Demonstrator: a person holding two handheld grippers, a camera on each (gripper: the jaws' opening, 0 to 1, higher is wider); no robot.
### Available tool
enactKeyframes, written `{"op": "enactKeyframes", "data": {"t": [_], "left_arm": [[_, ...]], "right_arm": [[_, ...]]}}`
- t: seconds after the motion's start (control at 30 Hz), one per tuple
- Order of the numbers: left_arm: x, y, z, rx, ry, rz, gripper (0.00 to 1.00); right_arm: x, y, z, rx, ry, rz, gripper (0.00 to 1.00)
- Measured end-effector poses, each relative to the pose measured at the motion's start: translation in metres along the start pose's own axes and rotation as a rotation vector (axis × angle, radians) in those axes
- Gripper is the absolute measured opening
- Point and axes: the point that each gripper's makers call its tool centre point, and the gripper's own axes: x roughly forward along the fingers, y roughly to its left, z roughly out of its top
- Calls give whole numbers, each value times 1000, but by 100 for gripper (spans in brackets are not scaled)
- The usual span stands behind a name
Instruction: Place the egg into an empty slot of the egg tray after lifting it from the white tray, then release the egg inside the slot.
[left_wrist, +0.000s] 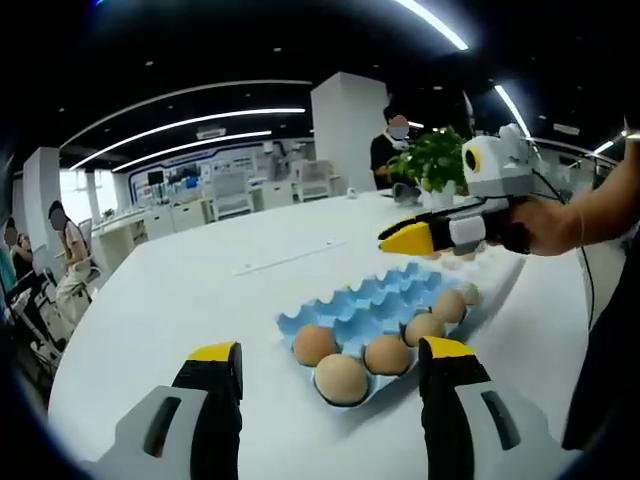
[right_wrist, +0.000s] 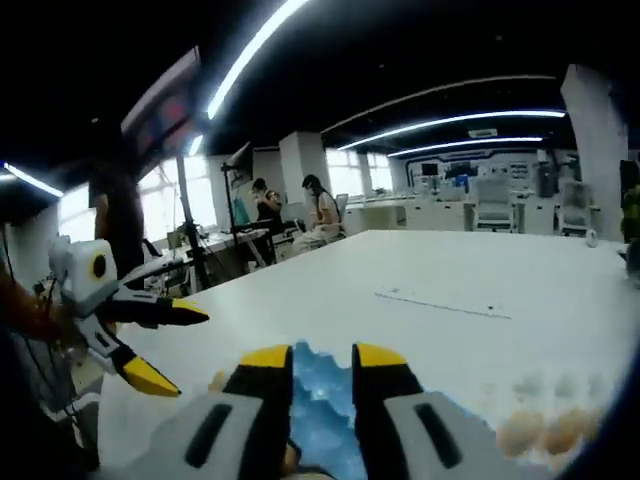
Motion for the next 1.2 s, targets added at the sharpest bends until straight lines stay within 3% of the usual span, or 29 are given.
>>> {"op": "enactKeyframes", "data": {"t": [0.2, 0.43, 0.6, 0.83, 1.0, 1.03, 1.2], "left_arm": [[-1, -2, 1, -7, -8, 2, 73], [-3, -6, 2, -2, -6, 0, 72], [-4, -8, 3, 2, -6, 1, 73], [-6, -8, 4, 5, -3, 7, 72], [-7, -5, 2, 3, -2, 14, 72], [-6, -4, 2, 5, -1, 15, 72], [-5, -3, 3, 10, -2, 17, 72]], "right_arm": [[-55, -65, -16, 24, 7, -222, 23], [-104, -112, -43, 9, 59, -425, 23], [-107, -120, -60, 15, 99, -436, 23], [-94, -121, -74, -13, 138, -408, 24], [-88, -117, -79, -230, 196, -372, 26], [-88, -118, -81, -189, 187, -377, 26], [-85, -120, -80, -204, 234, -353, 26]]}}
